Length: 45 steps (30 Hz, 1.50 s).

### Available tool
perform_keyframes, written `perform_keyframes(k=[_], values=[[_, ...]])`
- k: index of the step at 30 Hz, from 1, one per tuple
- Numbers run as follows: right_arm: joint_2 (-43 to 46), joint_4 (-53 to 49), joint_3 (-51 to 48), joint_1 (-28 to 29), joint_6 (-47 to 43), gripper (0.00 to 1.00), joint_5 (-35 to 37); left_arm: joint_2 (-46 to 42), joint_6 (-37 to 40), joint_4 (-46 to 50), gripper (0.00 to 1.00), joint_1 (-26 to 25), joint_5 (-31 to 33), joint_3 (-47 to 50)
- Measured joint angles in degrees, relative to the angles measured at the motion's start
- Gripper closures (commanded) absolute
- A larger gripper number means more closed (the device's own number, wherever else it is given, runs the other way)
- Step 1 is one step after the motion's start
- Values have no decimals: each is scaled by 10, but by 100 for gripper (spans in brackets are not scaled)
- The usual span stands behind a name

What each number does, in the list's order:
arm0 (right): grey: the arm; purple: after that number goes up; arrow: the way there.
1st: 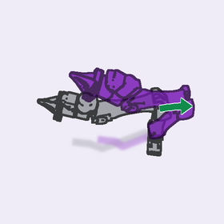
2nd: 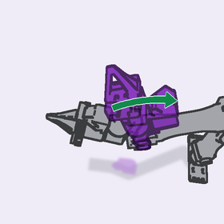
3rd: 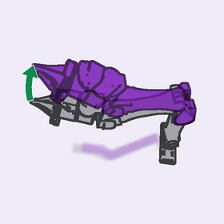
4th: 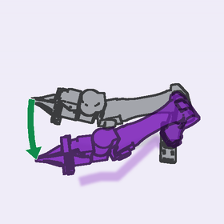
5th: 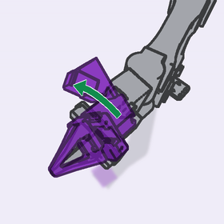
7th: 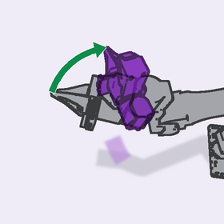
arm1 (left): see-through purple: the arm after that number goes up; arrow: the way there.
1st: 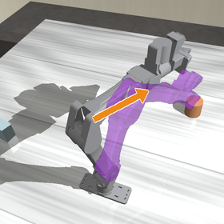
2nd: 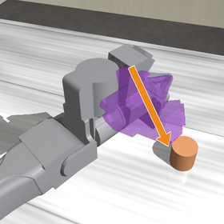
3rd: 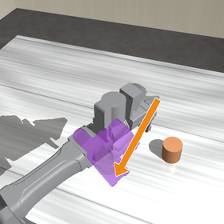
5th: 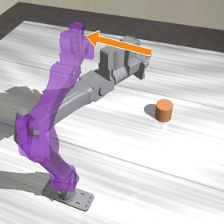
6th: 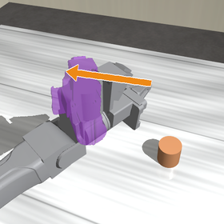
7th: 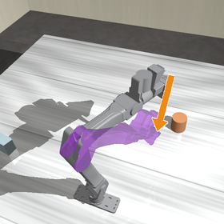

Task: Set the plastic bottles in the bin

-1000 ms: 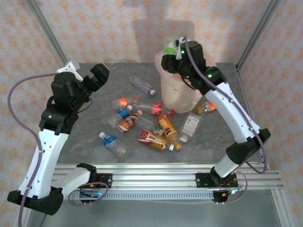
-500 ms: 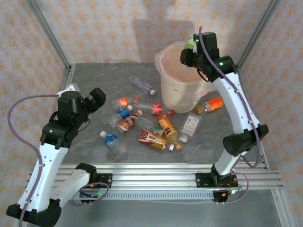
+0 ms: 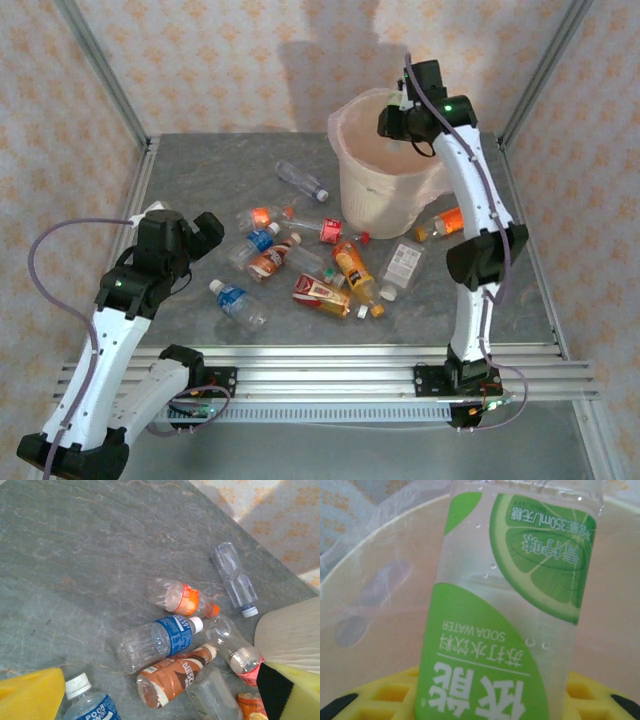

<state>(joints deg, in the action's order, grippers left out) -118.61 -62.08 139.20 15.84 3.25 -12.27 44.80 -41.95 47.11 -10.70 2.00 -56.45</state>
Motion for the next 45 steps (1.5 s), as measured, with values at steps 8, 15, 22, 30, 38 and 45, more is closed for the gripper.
perform_keyframes(k=[8, 15, 22, 30, 38, 45], values=[[-93, -72, 68, 0, -34, 68, -13, -2, 0, 1, 0, 0, 11, 14], [-120, -85, 70, 0, -51, 63, -10, -5, -2, 3, 0, 0, 19, 29], [-153, -96, 97, 0, -65, 43, -5, -17, -9, 16, 0, 0, 21, 42], [-190, -94, 111, -2, -81, 6, 7, -23, -19, 35, 0, 0, 21, 64], [-191, -92, 138, -3, -83, 1, 14, -23, -26, 66, 0, 0, 15, 74], [-185, -91, 138, -3, -82, 1, 16, -22, -34, 85, 0, 0, -12, 104]])
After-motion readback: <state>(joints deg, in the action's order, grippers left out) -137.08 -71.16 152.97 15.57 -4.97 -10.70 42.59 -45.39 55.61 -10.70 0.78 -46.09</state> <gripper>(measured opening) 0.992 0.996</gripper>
